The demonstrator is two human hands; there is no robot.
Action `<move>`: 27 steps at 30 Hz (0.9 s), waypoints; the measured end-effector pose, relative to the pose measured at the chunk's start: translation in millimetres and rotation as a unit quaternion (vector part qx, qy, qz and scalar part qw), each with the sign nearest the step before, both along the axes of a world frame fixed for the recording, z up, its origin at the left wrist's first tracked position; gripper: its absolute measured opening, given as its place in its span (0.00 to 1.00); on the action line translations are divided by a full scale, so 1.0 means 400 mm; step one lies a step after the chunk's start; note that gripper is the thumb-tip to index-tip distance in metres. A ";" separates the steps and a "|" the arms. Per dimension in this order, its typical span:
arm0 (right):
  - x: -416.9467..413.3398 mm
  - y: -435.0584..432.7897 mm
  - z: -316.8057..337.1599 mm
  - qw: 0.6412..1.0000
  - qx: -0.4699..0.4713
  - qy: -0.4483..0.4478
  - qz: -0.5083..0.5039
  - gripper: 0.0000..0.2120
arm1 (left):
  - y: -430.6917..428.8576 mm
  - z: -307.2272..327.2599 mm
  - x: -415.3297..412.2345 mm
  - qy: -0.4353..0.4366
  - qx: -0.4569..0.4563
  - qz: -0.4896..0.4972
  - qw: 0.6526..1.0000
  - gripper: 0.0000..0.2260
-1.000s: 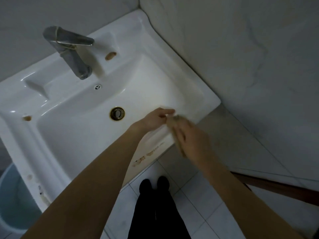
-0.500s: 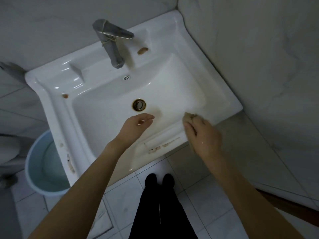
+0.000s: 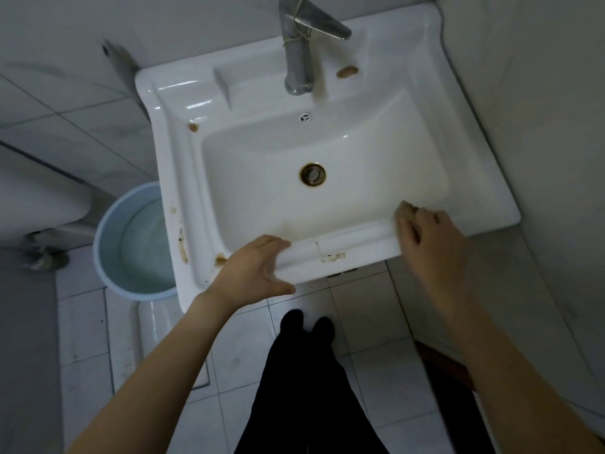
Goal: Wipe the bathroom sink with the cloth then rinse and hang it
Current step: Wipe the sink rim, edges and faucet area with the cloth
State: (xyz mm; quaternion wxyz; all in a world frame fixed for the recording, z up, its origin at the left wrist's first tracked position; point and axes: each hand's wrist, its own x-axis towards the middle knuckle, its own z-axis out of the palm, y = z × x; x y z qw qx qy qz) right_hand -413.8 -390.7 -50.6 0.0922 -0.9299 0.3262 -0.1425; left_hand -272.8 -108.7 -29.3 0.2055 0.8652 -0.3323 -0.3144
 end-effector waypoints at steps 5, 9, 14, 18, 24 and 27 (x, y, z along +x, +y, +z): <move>0.079 0.231 -0.014 0.991 0.017 -0.034 0.127 0.18 | -0.004 0.003 0.002 -0.012 0.002 -0.001 1.000 0.37; 0.028 0.054 0.018 0.994 0.026 0.038 0.103 0.16 | -0.004 0.000 0.003 -0.015 0.004 0.003 1.000 0.37; 0.028 0.046 0.038 0.999 0.020 0.028 0.018 0.17 | -0.005 -0.007 -0.005 0.007 -0.017 0.054 0.998 0.35; 0.105 0.296 0.015 0.990 0.059 -0.050 0.121 0.14 | -0.007 -0.008 -0.007 0.017 -0.018 0.060 0.998 0.36; 0.017 0.012 0.025 0.991 0.038 0.064 0.114 0.20 | -0.009 -0.005 -0.006 0.005 -0.007 0.055 0.998 0.36; -0.036 -0.143 0.037 0.999 0.030 0.032 0.024 0.24 | -0.009 -0.008 -0.006 0.007 -0.009 0.061 0.998 0.36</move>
